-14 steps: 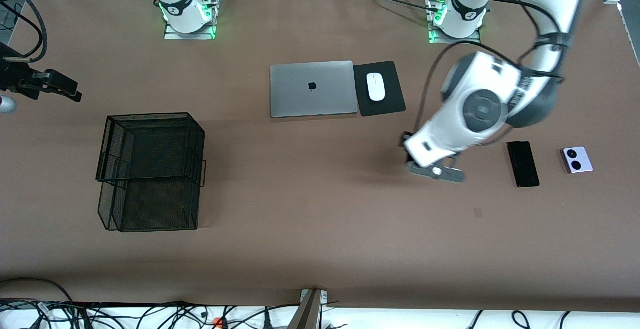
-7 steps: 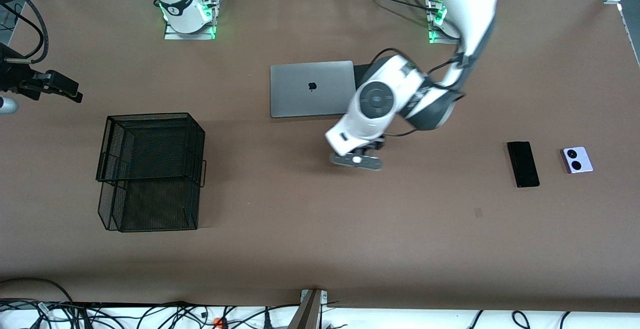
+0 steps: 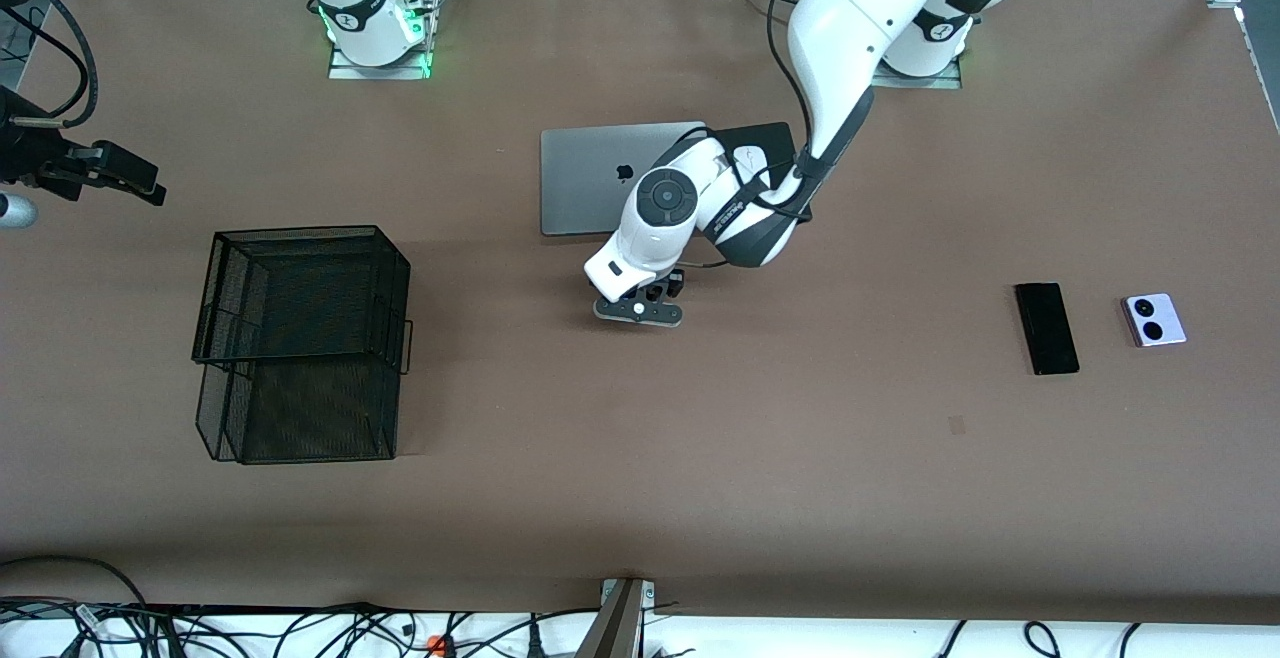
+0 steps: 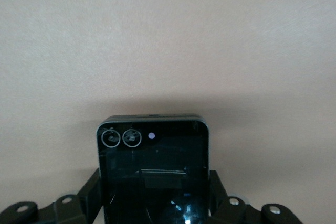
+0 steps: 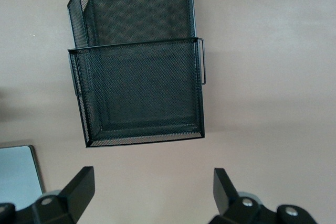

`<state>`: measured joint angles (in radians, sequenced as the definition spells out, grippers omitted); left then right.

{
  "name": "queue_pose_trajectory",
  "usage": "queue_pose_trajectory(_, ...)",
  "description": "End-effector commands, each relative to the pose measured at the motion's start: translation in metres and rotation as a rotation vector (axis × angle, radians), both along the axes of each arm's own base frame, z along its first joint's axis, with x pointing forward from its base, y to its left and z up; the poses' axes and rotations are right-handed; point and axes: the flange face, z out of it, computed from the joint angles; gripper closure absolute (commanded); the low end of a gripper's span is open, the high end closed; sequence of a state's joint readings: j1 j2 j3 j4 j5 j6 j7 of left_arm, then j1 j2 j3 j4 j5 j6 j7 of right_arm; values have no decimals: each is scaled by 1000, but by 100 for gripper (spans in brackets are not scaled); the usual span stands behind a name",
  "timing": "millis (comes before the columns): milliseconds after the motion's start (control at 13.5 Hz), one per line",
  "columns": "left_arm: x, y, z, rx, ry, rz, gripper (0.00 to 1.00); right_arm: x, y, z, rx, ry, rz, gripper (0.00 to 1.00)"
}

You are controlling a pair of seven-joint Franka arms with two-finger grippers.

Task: Place phones with both arms
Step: 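Carry the black flip phone toward the laptop with the left gripper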

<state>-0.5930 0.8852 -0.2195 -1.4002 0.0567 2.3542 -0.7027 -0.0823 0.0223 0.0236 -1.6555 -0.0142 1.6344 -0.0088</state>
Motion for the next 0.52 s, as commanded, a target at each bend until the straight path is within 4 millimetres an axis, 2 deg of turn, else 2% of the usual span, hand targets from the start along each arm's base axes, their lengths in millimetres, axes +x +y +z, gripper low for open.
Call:
queue_pose_trajectory(0,2,-8,-9,19,-23,-1,55,1,0,-3,-1,7,-1,0)
queue_pose_trajectory(74,1,-9,-13,12,-31,-2,53,1,1,-3,-1,6,1,0)
queue_pose_trajectory(148,1,-9,-18,10,-34,-3,24,2,2,-3,2,4,2,0)
queue_pose_trajectory(222,-1,-11,-18,27,-57,-35,0,2,4,-4,2,4,5,0)
queue_pose_trajectory(444,6,-7,3,38,-88,-44,0,8,13,-12,3,9,21,0)
